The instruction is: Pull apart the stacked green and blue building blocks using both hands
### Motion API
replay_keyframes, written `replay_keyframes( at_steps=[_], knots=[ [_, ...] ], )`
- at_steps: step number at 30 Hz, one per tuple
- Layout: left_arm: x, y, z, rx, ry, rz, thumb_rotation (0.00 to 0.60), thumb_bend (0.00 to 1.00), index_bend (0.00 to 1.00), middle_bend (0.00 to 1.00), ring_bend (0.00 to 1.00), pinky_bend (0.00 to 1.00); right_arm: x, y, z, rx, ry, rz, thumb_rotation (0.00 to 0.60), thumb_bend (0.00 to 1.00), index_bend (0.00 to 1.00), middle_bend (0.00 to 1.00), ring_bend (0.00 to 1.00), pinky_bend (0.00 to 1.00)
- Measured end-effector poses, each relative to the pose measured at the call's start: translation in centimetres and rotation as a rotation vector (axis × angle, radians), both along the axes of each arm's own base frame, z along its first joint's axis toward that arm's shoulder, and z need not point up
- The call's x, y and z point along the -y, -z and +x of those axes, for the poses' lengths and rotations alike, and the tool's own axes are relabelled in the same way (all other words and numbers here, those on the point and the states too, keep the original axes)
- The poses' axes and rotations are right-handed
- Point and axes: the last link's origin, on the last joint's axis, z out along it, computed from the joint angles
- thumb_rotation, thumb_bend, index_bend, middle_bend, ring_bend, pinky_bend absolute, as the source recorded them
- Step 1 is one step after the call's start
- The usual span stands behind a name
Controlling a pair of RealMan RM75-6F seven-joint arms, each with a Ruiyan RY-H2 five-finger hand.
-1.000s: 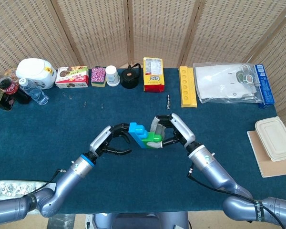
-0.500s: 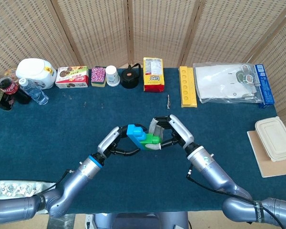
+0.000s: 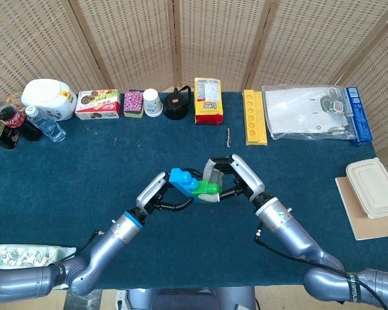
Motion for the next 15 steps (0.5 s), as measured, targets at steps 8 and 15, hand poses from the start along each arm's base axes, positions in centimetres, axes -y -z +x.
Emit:
replay_keyframes(
  at_steps=[8, 15],
  knots=[
    [-0.3, -0.2, 0.2, 0.019, -0.007, -0.002, 0.528, 0.44, 0.53, 0.30, 0.30, 0.44, -0.2, -0.2, 0.1, 0.018, 0.007, 0.032, 0.600, 0.04, 0.69, 0.62, 0.64, 0.66],
    [-0.4, -1.1, -0.3, 0.038, -0.013, 0.009, 0.530, 0.44, 0.55, 0.30, 0.30, 0.44, -0.1, -0.7, 0.1, 0.036, 0.014, 0.038, 0.600, 0.04, 0.69, 0.62, 0.64, 0.66]
  ],
)
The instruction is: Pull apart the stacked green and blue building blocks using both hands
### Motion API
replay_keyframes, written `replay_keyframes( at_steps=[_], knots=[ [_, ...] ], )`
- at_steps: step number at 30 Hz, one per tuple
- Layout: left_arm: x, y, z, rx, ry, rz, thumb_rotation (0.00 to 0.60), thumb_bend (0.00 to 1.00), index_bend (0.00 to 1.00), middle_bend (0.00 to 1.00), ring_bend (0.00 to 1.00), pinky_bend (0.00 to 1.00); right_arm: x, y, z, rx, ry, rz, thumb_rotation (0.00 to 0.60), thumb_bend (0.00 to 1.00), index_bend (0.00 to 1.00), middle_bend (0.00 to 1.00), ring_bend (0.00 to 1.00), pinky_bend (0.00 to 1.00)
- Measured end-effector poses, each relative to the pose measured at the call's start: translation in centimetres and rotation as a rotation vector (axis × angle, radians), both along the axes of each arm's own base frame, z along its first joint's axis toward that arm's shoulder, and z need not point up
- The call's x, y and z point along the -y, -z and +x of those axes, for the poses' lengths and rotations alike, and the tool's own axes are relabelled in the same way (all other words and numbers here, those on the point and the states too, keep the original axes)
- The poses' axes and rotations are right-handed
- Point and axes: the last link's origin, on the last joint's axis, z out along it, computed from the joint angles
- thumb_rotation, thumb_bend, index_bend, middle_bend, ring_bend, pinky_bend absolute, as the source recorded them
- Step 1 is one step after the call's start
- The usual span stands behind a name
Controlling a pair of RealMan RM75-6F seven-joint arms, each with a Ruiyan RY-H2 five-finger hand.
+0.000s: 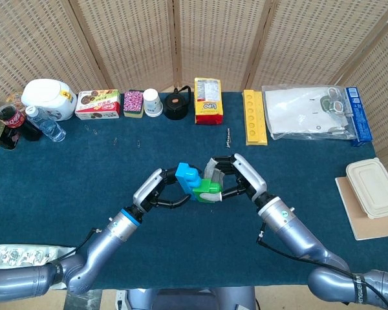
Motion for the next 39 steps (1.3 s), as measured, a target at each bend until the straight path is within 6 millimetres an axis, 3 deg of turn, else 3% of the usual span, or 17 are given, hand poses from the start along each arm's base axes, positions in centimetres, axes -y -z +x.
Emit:
replay_keyframes(
  at_steps=[13, 21, 30, 39],
  knots=[
    [-0.4, -1.4, -1.8, 0.011, -0.031, 0.024, 0.532, 0.44, 0.55, 0.30, 0.30, 0.44, 0.0, -0.5, 0.0, 0.007, 0.004, 0.000, 0.600, 0.04, 0.69, 0.62, 0.64, 0.66],
    [-0.5, -3.5, -4.0, -0.010, -0.052, 0.078, 0.533, 0.43, 0.55, 0.30, 0.30, 0.44, 0.4, -0.6, -1.0, -0.044, 0.018, -0.009, 0.600, 0.04, 0.69, 0.62, 0.64, 0.65],
    [-0.5, -7.3, -8.0, -0.201, -0.074, 0.232, 0.534, 0.43, 0.55, 0.30, 0.30, 0.44, 1.2, 0.7, -3.5, -0.313, -0.067, -0.058, 0.600, 0.04, 0.66, 0.59, 0.58, 0.58],
    [0.8, -10.7, -11.8, -0.531, -0.092, 0.375, 0.531, 0.43, 0.55, 0.30, 0.30, 0.45, 1.1, 3.3, -5.2, -0.704, -0.320, -0.178, 0.600, 0.03, 0.64, 0.58, 0.52, 0.53]
  ],
)
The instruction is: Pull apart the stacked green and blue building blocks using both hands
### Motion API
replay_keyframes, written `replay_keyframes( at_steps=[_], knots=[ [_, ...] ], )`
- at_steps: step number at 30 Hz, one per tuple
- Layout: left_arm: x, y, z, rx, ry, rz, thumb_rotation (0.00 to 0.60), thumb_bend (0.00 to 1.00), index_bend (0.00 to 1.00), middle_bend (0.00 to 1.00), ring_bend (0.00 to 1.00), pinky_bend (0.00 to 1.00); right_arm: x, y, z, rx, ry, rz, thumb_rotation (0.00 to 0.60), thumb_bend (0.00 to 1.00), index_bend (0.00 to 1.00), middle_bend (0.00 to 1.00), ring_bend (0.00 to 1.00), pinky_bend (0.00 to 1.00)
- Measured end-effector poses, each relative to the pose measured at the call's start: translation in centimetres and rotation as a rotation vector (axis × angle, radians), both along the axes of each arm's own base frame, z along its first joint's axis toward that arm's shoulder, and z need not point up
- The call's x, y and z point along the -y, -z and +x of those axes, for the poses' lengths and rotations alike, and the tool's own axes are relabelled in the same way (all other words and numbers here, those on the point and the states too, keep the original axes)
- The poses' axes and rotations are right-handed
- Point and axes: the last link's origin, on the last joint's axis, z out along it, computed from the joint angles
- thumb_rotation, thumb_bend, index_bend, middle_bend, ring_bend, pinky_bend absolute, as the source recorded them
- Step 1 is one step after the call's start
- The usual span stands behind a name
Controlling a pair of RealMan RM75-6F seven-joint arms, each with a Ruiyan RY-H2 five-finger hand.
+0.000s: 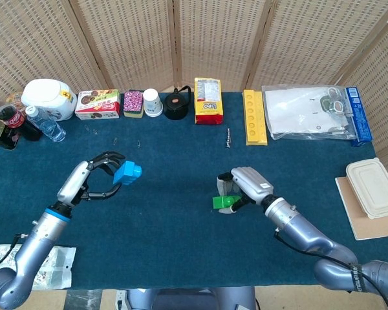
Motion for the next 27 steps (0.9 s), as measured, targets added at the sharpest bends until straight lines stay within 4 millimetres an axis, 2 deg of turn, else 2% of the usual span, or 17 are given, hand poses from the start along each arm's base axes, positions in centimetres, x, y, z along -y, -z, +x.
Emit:
replay_keyframes(
  at_steps=[8, 13, 18, 23, 27],
  knots=[
    [1.9, -1.4, -2.4, -0.211, -0.039, 0.044, 0.529, 0.43, 0.55, 0.30, 0.30, 0.45, -0.2, 3.5, -1.4, -0.288, -0.167, -0.068, 0.600, 0.03, 0.62, 0.57, 0.50, 0.51],
    [2.3, -1.6, -3.3, -0.274, -0.048, 0.071, 0.527, 0.43, 0.55, 0.30, 0.30, 0.45, -0.2, 5.0, -2.2, -0.423, -0.224, -0.116, 0.600, 0.02, 0.53, 0.49, 0.44, 0.45],
    [2.2, -1.2, -3.9, -0.355, -0.040, 0.090, 0.527, 0.43, 0.55, 0.30, 0.30, 0.45, -0.3, 5.5, -2.7, -0.512, -0.228, -0.136, 0.600, 0.01, 0.36, 0.35, 0.34, 0.35],
    [1.8, -0.6, -4.1, -0.422, -0.025, 0.107, 0.527, 0.43, 0.55, 0.30, 0.30, 0.44, -0.8, 5.3, -2.5, -0.552, -0.223, -0.148, 0.600, 0.01, 0.28, 0.29, 0.29, 0.31],
    [1.4, 0.0, -4.0, -0.471, -0.009, 0.119, 0.527, 0.43, 0.55, 0.30, 0.30, 0.43, -1.4, 4.4, -2.0, -0.548, -0.218, -0.156, 0.600, 0.00, 0.23, 0.25, 0.26, 0.28]
  ],
)
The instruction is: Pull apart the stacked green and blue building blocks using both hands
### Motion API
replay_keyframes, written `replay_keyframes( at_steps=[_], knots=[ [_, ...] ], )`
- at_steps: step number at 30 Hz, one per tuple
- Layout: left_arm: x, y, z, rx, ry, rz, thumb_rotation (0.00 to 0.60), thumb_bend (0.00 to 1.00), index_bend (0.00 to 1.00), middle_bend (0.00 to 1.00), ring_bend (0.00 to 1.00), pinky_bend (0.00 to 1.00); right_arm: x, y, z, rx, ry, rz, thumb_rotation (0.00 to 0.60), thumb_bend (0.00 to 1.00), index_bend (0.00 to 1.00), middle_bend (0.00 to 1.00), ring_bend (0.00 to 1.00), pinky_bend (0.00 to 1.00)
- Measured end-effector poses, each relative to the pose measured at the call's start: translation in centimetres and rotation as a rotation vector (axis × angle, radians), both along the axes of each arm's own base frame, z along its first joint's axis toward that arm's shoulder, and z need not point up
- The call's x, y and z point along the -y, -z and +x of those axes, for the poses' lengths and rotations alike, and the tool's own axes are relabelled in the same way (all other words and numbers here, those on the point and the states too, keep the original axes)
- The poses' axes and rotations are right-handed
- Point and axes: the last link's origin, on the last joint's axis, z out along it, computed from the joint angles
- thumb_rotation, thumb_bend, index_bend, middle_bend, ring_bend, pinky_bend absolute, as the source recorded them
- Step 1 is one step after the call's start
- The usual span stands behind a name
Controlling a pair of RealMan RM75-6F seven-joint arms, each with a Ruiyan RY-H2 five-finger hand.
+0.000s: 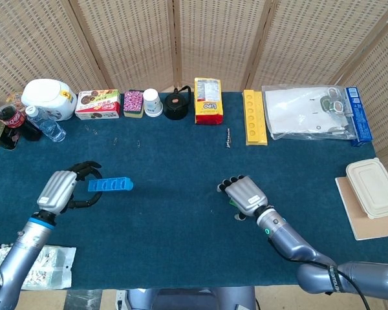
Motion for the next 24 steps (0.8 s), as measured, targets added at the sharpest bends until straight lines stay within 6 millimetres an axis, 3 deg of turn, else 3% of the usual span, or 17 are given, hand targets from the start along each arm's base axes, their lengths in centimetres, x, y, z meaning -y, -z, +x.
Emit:
replay_keyframes(
  at_steps=[13, 20, 24],
  knots=[
    [-1.3, 3.0, 0.6, -0.152, 0.033, -0.042, 0.524, 0.39, 0.55, 0.30, 0.20, 0.33, -0.6, -5.2, 0.5, 0.086, -0.007, -0.143, 0.600, 0.00, 0.24, 0.25, 0.25, 0.27],
    [-1.9, 5.0, 0.7, -0.277, 0.053, -0.048, 0.528, 0.31, 0.54, 0.25, 0.13, 0.29, -0.8, -6.4, 0.0, 0.160, -0.004, -0.176, 0.600, 0.00, 0.25, 0.25, 0.25, 0.26],
    [-2.2, 6.2, 0.3, -0.348, 0.034, -0.080, 0.530, 0.25, 0.48, 0.23, 0.10, 0.27, -0.8, -6.9, -0.4, 0.194, -0.003, -0.195, 0.600, 0.00, 0.25, 0.25, 0.24, 0.25]
  ],
)
